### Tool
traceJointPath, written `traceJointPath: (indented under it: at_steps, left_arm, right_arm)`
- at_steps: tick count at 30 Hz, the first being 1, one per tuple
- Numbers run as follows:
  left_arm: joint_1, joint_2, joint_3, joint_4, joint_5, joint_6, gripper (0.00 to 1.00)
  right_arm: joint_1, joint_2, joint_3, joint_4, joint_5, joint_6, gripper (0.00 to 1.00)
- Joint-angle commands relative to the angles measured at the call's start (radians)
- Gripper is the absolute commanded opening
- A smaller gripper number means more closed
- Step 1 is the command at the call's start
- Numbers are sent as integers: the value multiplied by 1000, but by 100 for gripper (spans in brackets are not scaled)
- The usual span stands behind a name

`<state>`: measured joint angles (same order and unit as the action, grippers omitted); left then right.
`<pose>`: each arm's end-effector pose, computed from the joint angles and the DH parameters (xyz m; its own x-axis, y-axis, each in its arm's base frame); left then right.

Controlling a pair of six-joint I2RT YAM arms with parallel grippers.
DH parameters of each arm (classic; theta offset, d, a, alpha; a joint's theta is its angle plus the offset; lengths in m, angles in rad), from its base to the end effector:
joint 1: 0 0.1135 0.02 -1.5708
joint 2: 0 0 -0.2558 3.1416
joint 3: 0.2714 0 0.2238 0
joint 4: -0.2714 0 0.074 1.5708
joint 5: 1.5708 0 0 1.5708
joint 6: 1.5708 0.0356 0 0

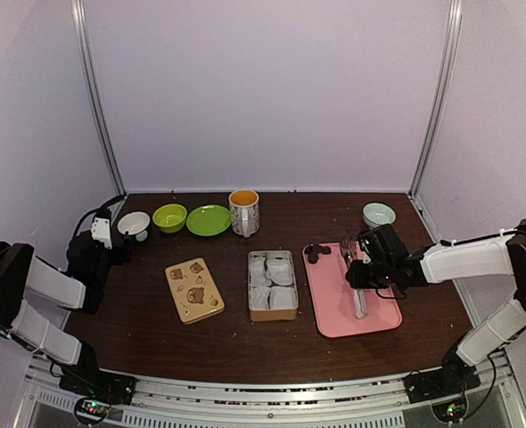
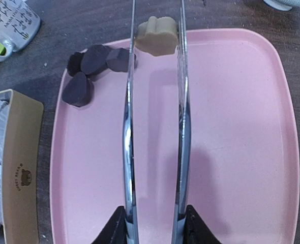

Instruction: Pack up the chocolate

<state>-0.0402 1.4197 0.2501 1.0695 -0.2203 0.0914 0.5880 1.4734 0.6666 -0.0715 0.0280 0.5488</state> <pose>0.2293 -0.0014 0.1805 -0.1157 0.0938 -0.9888 -0.1682 0.9793 0.1126 0.2149 0.1420 0.1696 -0.8278 0.0748 -0.5559 -0.1263 0.9408 0.3147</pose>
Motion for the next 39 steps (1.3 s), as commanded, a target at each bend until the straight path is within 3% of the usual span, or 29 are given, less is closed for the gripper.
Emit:
traceJointPath:
  at_steps: [1,8,18,23,39]
  left_arm:
    - [8,7,15,52,11,-8,98]
    - [8,7,15,52,11,-8,98]
    - [7,7,15,52,12,-9,98]
    - [7,7,16,52,12,-8,98]
    - [8,7,17,52,12,-8,98]
  right_arm:
    - [7,-91,-63,158,-30,-28,28]
    - [45,-249,-179,308,-133,-101,29]
    - [126,-341,-188,301,-165,-174,30]
    - [190,-264,-85,223,-254,-243,29]
    - [274,-47,159,-88,-162,-277,28]
